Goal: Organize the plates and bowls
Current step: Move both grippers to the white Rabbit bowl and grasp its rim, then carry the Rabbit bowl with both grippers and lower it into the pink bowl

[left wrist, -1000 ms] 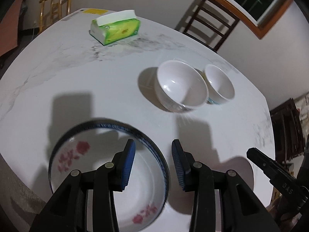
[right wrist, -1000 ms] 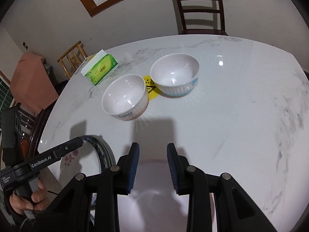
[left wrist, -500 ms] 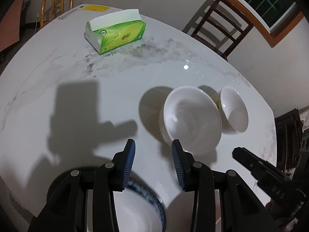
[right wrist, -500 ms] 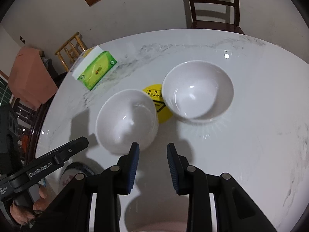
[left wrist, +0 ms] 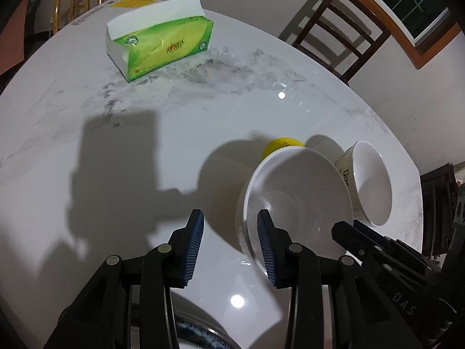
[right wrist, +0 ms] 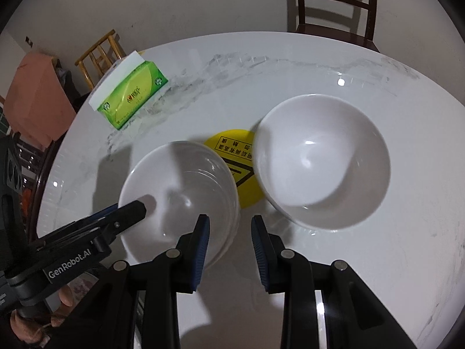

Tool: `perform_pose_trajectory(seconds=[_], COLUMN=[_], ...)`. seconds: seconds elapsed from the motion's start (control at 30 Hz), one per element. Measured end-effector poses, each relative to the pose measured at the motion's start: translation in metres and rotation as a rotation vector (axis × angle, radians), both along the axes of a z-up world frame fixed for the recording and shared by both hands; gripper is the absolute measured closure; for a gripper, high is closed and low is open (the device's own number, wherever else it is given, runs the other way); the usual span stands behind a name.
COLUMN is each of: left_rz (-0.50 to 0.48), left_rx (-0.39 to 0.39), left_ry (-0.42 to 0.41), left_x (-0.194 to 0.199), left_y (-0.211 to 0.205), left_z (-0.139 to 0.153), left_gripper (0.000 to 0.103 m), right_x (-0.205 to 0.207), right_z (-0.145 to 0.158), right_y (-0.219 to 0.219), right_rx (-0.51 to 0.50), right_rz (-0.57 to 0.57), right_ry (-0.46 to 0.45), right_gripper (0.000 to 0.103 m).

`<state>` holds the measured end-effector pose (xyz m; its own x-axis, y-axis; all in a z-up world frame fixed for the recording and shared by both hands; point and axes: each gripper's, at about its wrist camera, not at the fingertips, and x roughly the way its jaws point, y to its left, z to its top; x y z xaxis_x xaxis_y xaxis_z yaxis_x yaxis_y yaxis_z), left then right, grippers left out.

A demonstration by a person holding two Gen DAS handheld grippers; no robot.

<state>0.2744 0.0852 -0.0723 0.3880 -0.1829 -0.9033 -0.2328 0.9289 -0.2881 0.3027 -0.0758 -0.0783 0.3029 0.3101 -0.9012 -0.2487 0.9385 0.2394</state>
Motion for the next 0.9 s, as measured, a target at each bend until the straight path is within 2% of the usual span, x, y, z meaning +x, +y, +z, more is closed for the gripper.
perform_pose_trajectory(seconds=[0.1, 0.17, 0.27, 0.37, 0.53, 0.9], left_rz=[-0.009, -0.019, -0.044, -0.056, -0.068, -0.095], left_rx=[0.014, -0.007, -0.014, 0.019, 0.026, 0.039], left_ry=[0.001, 0.0, -0.013, -0.013, 0.002, -0.026], left_x=[0.004, 0.005, 0.006, 0.006, 0.002, -0.019], left_y=[-0.002, -0.002, -0.007, -0.013, -0.018, -0.037], left_z=[-0.007, -0.01, -0.01, -0.009, -0.007, 0.016], left_gripper=[0.078, 0.084, 0.092, 0.093, 0.093, 0.093], right_x=[0.003, 0.005, 0.005, 0.005, -0.002, -0.028], right_z=[-0.006, -0.01, -0.013, -0.013, -0.012, 0.013], right_y=[0.003, 0.002, -0.001, -0.004, -0.008, -0.026], right_rx=[-0.006, -0.001, 0.03, 0.033, 0.034, 0.053], right_rz=[0.005, 0.006, 0.0, -0.013, -0.024, -0.04], right_ry=[0.004, 0.018, 0.04, 0.047, 0.059, 0.021], right_gripper=[0.076, 0.084, 0.086, 0.087, 0.087, 0.087])
